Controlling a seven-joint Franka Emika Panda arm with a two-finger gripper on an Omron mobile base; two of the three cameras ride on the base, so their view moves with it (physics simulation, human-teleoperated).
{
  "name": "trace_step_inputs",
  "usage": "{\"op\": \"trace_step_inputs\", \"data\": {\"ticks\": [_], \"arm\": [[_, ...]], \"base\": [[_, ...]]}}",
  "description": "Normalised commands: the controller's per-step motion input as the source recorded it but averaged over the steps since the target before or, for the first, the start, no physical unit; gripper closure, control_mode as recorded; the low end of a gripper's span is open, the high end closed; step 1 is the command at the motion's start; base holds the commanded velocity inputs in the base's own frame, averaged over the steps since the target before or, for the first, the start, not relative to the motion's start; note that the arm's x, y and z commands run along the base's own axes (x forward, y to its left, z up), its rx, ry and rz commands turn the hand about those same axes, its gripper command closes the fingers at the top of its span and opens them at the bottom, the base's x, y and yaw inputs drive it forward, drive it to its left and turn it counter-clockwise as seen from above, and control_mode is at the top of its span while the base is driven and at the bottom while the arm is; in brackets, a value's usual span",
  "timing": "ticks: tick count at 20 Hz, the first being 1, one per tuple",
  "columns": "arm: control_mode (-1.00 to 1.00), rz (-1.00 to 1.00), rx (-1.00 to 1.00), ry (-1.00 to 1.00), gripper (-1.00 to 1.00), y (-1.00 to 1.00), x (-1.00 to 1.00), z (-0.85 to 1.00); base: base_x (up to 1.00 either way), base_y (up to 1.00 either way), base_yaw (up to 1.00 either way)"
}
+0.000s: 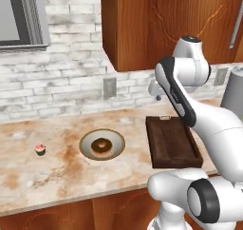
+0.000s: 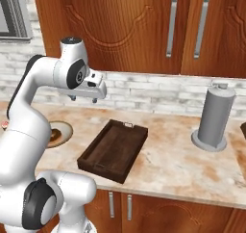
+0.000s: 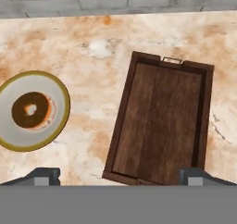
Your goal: Place the bowl with donut and the cupcake onto the tray.
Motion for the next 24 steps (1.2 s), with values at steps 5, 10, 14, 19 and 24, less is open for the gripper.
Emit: {"op": "trace_step_inputs", "data": {"ticks": [5, 10, 14, 19, 24], "arm": [[1.00, 0.00, 0.00, 0.00, -1.00, 0.00, 0.00, 0.00], [1.00, 0.00, 0.00, 0.00, -1.00, 0.00, 0.00, 0.00], [1.00, 0.00, 0.00, 0.00, -1.00, 0.00, 0.00, 0.00], [1.00, 0.00, 0.00, 0.00, -1.00, 0.00, 0.00, 0.00], [1.00, 0.00, 0.00, 0.00, -1.00, 0.00, 0.00, 0.00]], "base": [[0.00, 0.39, 0.00], [0.00, 0.39, 0.00], [0.00, 0.39, 0.00], [0.00, 0.32, 0.00], [0.00, 0.07, 0.00]]}}
